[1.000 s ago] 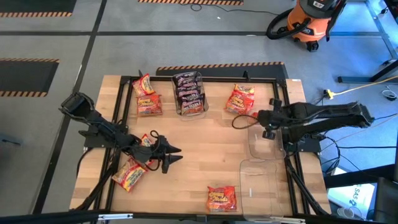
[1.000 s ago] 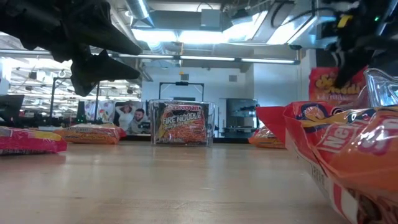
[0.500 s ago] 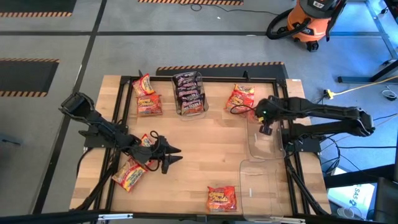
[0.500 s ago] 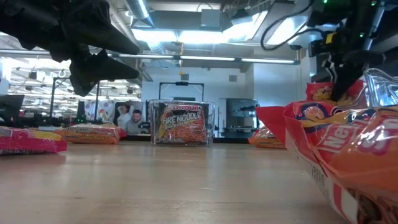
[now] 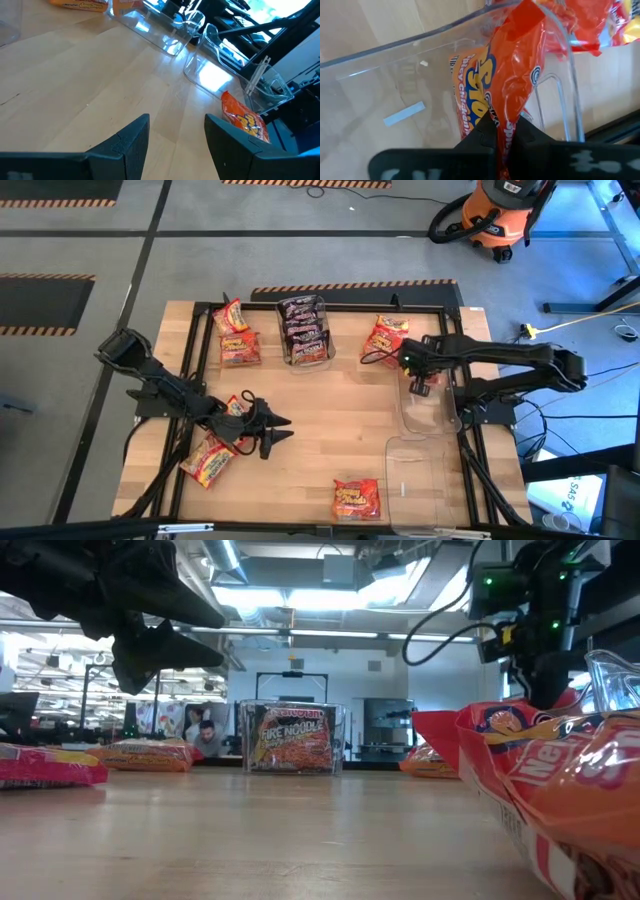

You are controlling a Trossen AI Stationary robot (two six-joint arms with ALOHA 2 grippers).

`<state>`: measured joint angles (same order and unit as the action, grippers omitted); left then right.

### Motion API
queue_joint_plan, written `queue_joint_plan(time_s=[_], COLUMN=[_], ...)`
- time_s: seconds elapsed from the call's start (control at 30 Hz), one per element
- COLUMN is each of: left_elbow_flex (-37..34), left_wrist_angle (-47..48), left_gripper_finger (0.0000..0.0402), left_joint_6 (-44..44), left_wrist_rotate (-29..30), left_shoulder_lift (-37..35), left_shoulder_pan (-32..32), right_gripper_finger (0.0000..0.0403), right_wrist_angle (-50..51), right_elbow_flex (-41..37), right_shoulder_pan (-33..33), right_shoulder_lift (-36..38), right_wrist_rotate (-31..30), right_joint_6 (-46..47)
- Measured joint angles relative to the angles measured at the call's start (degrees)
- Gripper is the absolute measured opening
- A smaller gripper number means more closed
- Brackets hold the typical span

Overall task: Sort Maruchan noodles
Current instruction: Put the orange noodle pack into the middle transparent bin

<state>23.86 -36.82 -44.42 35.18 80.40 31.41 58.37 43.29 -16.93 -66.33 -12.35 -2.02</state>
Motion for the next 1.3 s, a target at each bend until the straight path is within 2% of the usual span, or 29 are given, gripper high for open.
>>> queue_joint_plan(time_s=[0.5,0.6,0.8,0.93,1.13,1.3], left_elbow_flex=[0.00,0.00,0.00,0.00,0.00,0.00], left_wrist_angle=[0.20,0.18,0.15,0.15,0.15,0.18], left_gripper_finger=[0.0186,0.0186,0.0186,0.0186,0.0186,0.0186], left_joint_6=[1.10,1.11,1.11,1.11,1.53,1.55], left_wrist_rotate=[0.11,0.11,0.11,0.09,0.11,0.17], left_shoulder_lift=[0.00,0.00,0.00,0.00,0.00,0.00], left_shoulder_pan=[-0.01,0.01,0.01,0.00,-0.06,-0.45], right_gripper_finger=[0.0005,0.0027,0.0111,0.0153,0.0176,0.0177], right_wrist_angle=[0.75,1.66,2.06,6.99,14.71,10.45], right_elbow_flex=[0.00,0.00,0.00,3.02,12.20,17.88], right_shoulder_pan=[0.02,0.02,0.02,0.02,0.02,0.02], right_shoulder_lift=[-0.73,-0.73,-0.73,-0.75,-0.73,-0.69], right_wrist_rotate=[-1.70,-1.61,-1.61,-1.01,3.49,3.79], right_joint_6=[0.53,0.59,1.75,1.75,4.99,9.01])
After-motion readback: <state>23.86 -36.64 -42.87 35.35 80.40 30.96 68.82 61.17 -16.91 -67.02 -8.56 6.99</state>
